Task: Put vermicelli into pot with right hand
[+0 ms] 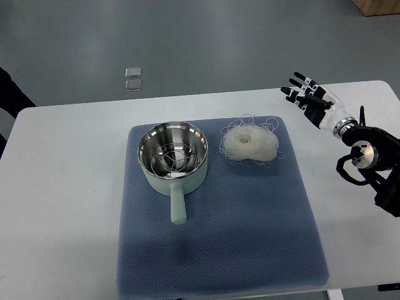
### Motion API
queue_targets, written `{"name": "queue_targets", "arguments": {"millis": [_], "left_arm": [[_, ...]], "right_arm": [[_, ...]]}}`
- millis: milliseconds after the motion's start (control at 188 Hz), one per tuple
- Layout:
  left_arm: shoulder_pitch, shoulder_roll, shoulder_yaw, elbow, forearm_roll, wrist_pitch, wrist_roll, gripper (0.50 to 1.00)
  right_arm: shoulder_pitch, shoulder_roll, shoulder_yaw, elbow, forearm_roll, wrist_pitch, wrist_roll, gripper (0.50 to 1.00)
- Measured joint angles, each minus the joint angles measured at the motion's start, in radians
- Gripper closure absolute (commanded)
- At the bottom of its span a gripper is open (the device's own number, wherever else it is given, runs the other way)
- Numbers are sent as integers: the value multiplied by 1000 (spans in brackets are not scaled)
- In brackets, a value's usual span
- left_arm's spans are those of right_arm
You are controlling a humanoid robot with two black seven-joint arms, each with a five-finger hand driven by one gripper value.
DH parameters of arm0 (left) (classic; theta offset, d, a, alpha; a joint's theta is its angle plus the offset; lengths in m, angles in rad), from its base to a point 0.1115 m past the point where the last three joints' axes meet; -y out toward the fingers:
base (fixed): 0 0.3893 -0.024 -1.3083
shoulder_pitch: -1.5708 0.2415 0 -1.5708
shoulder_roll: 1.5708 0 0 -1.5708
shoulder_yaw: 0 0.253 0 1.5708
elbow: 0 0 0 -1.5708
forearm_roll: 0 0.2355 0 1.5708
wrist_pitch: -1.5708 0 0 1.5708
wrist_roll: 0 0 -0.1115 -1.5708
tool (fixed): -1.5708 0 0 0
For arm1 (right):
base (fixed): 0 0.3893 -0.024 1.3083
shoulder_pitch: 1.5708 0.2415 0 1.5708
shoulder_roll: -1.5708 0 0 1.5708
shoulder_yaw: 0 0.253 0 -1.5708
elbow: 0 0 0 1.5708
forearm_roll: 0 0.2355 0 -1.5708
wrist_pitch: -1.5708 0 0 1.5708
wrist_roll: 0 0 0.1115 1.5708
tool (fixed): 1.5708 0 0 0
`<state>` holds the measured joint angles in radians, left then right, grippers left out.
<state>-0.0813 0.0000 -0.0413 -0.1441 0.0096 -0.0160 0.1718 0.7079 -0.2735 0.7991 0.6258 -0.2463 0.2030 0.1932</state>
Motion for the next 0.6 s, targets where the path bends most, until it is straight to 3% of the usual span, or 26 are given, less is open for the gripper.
{"name": "queue_targets", "arguments": {"millis": [410,602], "left_arm": [[1,0,0,0,2,0,0,500],[0,0,0,0,1,-1,0,500]], "right_arm": [[38,-17,-23,2,-31,40,-3,572],[74,-29,-26,7,-167,80,-3,574]]}}
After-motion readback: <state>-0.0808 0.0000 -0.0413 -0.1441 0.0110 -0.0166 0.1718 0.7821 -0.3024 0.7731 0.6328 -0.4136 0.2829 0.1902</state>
